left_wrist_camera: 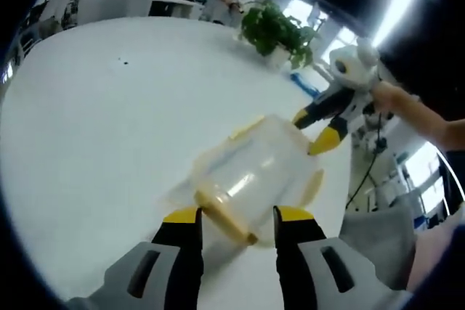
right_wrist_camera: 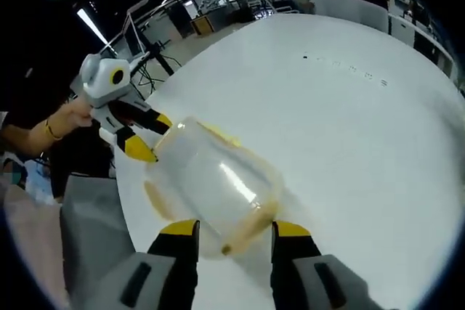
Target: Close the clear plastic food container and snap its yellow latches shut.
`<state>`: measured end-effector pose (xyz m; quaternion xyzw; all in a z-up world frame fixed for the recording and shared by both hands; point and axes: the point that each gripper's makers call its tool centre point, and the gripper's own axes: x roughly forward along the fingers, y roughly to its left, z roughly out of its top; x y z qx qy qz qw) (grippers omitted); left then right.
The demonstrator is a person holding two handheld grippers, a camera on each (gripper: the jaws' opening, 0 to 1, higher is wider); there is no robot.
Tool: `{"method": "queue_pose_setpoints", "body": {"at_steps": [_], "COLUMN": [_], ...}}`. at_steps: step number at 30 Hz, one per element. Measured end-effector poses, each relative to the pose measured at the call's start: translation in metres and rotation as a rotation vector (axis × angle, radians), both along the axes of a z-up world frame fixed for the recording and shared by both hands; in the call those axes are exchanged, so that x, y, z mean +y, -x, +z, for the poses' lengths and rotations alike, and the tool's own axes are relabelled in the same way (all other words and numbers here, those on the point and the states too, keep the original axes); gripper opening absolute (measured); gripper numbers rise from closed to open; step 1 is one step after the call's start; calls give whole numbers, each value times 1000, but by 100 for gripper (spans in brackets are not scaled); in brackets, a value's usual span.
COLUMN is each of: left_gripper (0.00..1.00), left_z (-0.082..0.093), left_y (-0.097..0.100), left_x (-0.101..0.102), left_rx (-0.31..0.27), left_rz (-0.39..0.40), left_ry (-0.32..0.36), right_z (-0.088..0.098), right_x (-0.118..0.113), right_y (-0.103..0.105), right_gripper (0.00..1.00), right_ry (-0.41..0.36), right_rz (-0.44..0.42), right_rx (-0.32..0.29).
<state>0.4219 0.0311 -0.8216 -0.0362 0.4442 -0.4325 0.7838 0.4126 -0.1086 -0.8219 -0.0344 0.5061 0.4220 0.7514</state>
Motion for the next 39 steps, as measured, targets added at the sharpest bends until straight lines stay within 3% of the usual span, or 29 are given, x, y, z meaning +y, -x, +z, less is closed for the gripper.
{"method": "queue_pose_setpoints", "body": {"at_steps": [15, 16, 17, 20, 21, 22, 23, 39], "left_gripper": [34, 34, 34, 33, 32, 32, 32, 33], "left_z": [0, 0, 0, 0, 1, -2, -1, -3], "left_y": [0, 1, 1, 1, 0, 6, 2, -1], "left_x": [-3, -3, -3, -5, -7, -5, -5, -7], "left_rx": [0, 12, 13, 28, 45, 104, 62, 47], "left_rz": [-22, -21, -24, -17, -1, 41, 0, -10], "left_ry": [-11, -9, -9, 11, 35, 29, 33, 7], "right_z": [-4, -8, -11, -4, -3, -5, -5, -3], "right_x": [4, 9, 5, 5, 4, 8, 6, 5], "right_y": [3, 4, 5, 2, 1, 2, 3, 0], "right_gripper": [32, 32, 32, 31, 31, 31, 31, 32], "right_ry": [-20, -42, -19, -11, -12, -24, -18, 3], "right_rz": [27, -42, 17, 17, 16, 26, 23, -2], "right_rx": [69, 108, 74, 79, 83, 73, 84, 87]}}
